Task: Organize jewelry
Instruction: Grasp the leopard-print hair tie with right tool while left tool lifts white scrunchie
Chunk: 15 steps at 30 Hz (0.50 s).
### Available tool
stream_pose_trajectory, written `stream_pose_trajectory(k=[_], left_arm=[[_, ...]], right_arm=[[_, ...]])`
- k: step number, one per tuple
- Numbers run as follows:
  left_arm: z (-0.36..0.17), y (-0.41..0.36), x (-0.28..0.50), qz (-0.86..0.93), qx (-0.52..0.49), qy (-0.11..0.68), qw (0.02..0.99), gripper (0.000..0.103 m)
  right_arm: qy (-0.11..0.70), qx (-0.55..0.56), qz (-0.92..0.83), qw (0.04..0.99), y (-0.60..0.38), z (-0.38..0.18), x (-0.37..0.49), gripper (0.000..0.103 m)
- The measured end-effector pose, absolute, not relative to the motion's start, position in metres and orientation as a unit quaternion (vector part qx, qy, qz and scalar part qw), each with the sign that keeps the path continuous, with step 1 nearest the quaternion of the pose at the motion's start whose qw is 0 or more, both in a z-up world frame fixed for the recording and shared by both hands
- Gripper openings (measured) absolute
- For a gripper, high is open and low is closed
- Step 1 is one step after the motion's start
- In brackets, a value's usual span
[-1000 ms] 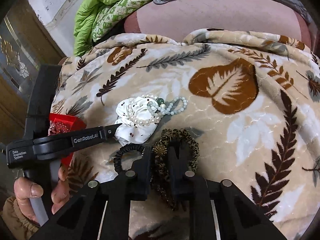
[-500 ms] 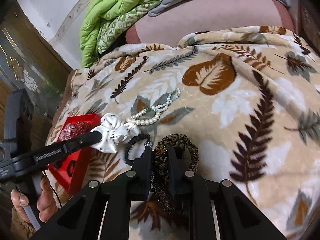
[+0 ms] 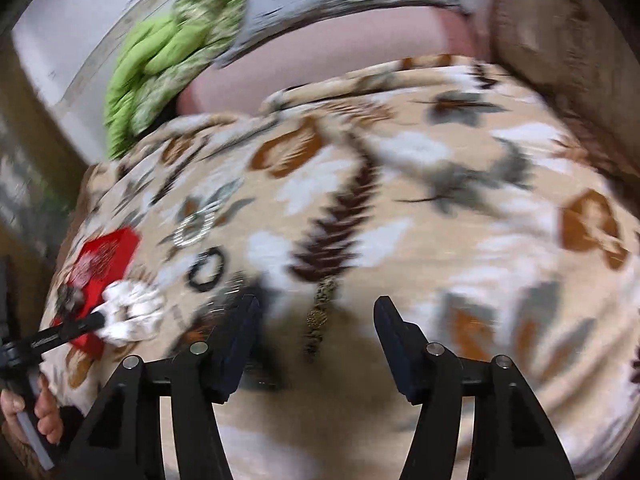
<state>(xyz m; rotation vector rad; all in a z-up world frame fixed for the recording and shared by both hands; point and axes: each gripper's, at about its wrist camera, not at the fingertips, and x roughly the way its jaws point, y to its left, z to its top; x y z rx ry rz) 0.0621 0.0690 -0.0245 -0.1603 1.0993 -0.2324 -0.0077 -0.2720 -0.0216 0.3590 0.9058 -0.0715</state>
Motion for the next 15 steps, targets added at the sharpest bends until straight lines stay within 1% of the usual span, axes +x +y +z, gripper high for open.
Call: stream_pose_trajectory(k=[4,9,13,15], left_arm=[[-0.029,0.081,0.058,-0.101,-0.093,0.526,0.84,0.011],[-0.037,0.088,0.056,-0.088,-0.101,0.534,0.835,0.012],[-0.043,0.092,0.057,-0.081,-0.101,0.535,0.835,0.025],[-0.047,0.092,0.059,-0.082,-0.102,0.538,0.833,0.025]], right_arm=[[0.437,0.193,-0.05,0.877,-0.295,-0.024,-0.021,0.064],[0.447,0.187,-0.042,0.874,-0.29,-0.033,-0.02,0.064],[0.462,0.175,-0.046,0.868,-0.284,-0.047,-0.012,0.064],[0.47,0.172,-0.048,0.864,-0.284,-0.054,-0.007,0.064]])
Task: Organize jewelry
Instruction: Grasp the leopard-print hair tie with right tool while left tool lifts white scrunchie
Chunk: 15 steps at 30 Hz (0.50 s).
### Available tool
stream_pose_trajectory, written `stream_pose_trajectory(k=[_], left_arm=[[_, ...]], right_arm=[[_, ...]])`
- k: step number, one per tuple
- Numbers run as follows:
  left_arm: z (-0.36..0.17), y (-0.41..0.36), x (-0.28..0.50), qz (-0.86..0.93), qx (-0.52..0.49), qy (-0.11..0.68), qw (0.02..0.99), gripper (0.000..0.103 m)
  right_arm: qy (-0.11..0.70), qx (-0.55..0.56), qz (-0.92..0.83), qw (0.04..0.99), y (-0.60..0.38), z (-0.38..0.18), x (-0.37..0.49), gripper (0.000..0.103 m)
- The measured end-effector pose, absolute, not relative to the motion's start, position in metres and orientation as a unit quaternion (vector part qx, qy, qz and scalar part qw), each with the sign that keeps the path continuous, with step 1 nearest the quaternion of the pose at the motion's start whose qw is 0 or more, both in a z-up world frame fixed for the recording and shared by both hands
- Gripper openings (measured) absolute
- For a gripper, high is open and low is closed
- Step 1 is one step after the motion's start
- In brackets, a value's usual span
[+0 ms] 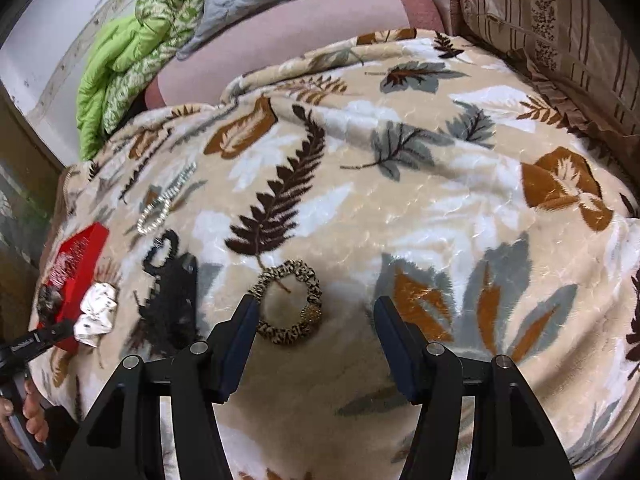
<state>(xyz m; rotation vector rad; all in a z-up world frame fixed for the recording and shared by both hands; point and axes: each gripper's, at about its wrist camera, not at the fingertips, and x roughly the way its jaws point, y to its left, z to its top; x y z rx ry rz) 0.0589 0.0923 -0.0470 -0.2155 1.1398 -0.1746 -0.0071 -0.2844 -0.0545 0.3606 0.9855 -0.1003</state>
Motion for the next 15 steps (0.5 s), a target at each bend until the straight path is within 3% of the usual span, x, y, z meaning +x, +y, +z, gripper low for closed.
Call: stream_pose_trajectory(k=[15], left_arm=[[-0.08,0.064,0.09,-0.098,-0.094,0.561,0.816,0.028]], right_arm=[[0.49,0.128,-0.06,0.86,-0.271,-0.08,0.018,0.064]])
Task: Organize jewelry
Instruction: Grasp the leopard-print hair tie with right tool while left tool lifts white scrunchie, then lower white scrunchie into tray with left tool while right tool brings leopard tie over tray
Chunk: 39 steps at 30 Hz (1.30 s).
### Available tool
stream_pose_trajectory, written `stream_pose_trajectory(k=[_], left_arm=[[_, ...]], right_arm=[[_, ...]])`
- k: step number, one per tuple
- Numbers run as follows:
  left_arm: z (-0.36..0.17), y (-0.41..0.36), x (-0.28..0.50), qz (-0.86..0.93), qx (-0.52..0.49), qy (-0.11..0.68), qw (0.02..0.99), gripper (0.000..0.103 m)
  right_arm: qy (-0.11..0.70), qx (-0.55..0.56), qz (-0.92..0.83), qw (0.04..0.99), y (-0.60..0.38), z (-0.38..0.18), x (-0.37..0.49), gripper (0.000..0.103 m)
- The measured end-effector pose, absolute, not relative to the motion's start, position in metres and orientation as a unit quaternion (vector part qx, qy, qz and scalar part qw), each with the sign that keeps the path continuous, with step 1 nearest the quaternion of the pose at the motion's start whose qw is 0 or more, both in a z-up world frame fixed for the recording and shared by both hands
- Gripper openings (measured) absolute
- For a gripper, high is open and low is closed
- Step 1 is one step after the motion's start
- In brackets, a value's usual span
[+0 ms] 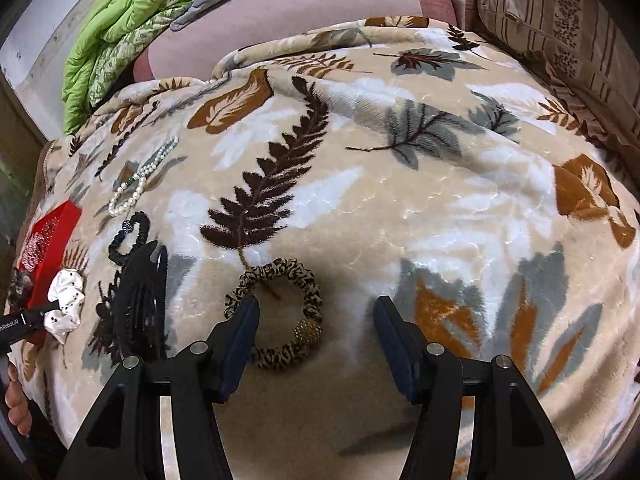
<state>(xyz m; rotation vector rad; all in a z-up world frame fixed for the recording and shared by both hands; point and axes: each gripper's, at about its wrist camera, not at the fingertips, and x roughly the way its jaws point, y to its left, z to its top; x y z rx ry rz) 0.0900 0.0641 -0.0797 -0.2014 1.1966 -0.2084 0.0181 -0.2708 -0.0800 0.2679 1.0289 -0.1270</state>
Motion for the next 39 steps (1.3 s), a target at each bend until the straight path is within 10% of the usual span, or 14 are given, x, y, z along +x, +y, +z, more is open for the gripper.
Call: stream_pose_trajectory(k=[2,8,39], left_arm=[[-0.08,0.06,0.088,-0.094,-0.084,0.556,0.822,0.027],[-0.072,0.055,0.079,-0.086,-0.065,0.549,0.829,0.011],[0.04,0.179,-0.001,-0.001,-0.112,0.427,0.897,0.011]], right_arm=[[0.49,0.113,-0.066,0.862,-0.267,-0.082,0.02,0.063],[0.489,0.062,-0.078,0.867,-0.256,-0.081,0.021,0.014],[0.406,0.053,0.096,0.907,-0.104,0.045,-0.005,0.014]])
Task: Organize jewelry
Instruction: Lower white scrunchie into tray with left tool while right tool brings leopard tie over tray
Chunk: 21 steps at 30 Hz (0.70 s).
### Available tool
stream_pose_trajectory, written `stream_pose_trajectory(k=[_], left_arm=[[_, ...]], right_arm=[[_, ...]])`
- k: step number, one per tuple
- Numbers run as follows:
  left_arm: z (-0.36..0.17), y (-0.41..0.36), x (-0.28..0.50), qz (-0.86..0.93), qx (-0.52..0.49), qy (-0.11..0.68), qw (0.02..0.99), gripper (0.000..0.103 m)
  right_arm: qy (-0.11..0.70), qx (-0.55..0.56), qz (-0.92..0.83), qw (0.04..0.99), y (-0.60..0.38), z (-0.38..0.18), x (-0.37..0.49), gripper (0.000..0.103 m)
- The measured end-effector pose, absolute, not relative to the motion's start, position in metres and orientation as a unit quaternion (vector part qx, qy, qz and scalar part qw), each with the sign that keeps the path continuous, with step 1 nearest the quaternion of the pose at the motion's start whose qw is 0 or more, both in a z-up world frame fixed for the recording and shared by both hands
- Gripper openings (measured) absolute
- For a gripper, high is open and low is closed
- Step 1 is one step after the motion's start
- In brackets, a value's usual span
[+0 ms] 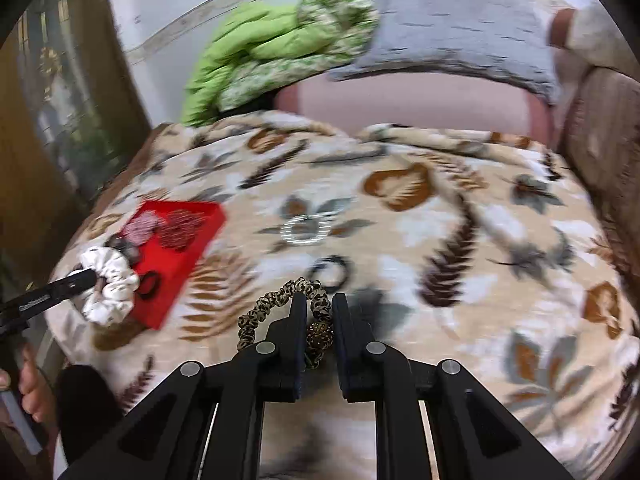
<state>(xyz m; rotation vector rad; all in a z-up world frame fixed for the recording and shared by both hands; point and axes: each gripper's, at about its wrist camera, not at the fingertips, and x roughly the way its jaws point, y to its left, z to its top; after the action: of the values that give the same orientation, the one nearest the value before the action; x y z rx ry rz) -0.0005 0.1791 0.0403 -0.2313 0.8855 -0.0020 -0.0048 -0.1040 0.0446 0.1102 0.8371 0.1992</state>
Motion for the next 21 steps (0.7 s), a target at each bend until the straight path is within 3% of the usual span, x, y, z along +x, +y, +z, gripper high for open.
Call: stream_pose_trajectory(k=[21], left_arm=[[-0.019,0.282,0.066,0.044,-0.171,0.462,0.869,0.011]], right_arm=[[0.47,-0.023,0.23,0.852,0.106,-0.007,0.086,0.014]])
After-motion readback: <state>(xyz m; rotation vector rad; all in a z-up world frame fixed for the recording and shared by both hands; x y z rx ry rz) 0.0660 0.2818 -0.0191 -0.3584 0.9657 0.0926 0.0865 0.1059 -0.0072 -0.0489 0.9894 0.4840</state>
